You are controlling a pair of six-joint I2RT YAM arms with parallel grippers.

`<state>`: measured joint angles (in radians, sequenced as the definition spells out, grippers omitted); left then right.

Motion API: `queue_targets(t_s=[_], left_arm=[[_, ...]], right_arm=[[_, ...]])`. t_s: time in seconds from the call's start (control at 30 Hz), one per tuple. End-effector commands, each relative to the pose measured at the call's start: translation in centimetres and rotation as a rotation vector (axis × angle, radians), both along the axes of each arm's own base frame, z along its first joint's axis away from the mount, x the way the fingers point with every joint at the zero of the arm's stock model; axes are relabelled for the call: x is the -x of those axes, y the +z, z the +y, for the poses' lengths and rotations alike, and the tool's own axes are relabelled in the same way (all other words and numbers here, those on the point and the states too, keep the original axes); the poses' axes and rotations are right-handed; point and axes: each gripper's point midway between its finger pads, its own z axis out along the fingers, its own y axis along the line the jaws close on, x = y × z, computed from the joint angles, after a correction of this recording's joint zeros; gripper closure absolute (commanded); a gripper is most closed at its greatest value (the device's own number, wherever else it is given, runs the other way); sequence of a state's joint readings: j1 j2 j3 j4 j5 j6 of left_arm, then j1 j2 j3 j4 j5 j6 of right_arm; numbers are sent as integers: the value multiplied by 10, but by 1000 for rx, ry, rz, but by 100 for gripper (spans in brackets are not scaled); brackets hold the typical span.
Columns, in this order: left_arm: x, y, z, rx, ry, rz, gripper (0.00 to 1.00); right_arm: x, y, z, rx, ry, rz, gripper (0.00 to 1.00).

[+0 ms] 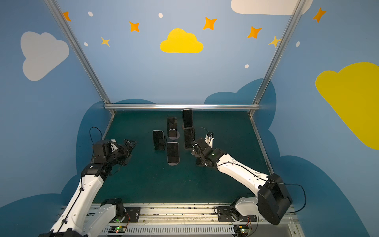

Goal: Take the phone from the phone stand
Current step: 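Reach the right gripper to the light-blue phone and close on its top edge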

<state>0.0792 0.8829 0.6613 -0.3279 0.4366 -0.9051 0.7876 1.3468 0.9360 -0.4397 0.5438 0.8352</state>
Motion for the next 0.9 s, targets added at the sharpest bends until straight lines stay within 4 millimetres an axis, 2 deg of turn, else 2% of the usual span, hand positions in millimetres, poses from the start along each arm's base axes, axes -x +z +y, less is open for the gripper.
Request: queue_targets(t_s=[0.0, 0.13, 0.6, 0.87], left_arm=[[-2, 0, -1, 17, -5, -10, 0], [-3, -1, -1, 22, -6, -4, 0], [-4, -2, -1, 34, -6, 0, 0], [-5, -3, 0, 39, -3, 4, 0]], right_arm=[[0, -7, -7, 16, -56, 3, 2], [2, -10, -14, 25, -109, 16, 4], [2, -25, -2, 43, -70, 84, 14], [6, -26, 3, 45, -50, 94, 26]])
